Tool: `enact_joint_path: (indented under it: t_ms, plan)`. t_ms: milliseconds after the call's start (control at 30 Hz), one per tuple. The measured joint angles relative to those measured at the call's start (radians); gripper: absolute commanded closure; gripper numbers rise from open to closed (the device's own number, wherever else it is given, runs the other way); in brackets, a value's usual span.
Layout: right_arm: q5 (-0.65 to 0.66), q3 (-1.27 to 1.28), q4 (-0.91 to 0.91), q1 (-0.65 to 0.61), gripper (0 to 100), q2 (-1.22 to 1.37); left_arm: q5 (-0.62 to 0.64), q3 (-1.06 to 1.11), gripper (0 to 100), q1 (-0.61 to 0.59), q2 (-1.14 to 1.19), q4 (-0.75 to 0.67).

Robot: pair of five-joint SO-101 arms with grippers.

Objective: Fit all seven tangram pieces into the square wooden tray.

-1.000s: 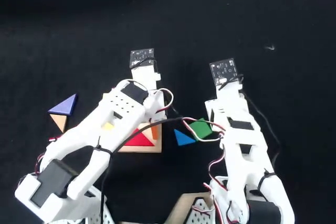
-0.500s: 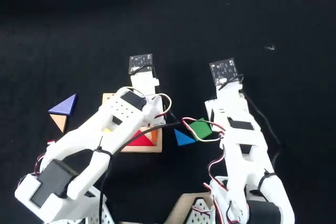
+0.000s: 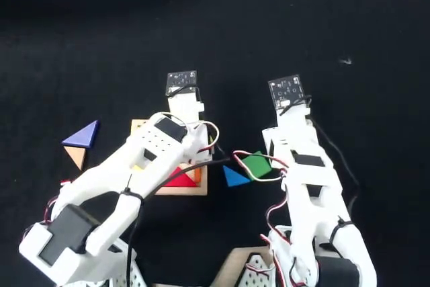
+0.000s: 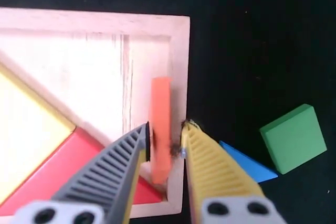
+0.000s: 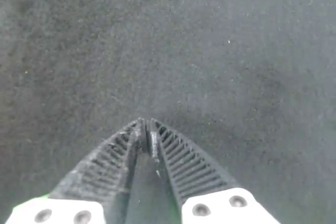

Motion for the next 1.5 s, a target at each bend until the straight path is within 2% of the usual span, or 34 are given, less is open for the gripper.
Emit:
enact_joint_path:
  t_ms: [233, 333, 533, 967, 1267, 1500]
  plan:
    - [0.000, 0.000, 0.000, 0.000, 98.6, 0.000, -0.003, 0.000, 88, 0.000, 0.000, 0.028]
    - [0.000, 0.000, 0.000, 0.000, 98.6, 0.000, -0.055, 0.000, 88, -0.005, 0.000, 0.041]
    - [0.000, 0.000, 0.000, 0.000, 98.6, 0.000, -0.086, 0.000, 88, -0.083, 0.000, 0.048]
    - [0.000, 0.000, 0.000, 0.000, 98.6, 0.000, -0.086, 0.000, 88, -0.091, 0.000, 0.048]
    - [0.000, 0.000, 0.000, 0.000, 98.6, 0.000, -0.089, 0.054, 88, -0.091, 0.000, -0.029]
    - [0.000, 0.000, 0.000, 0.000, 98.6, 0.000, -0.086, 0.054, 88, -0.170, -0.123, 0.097]
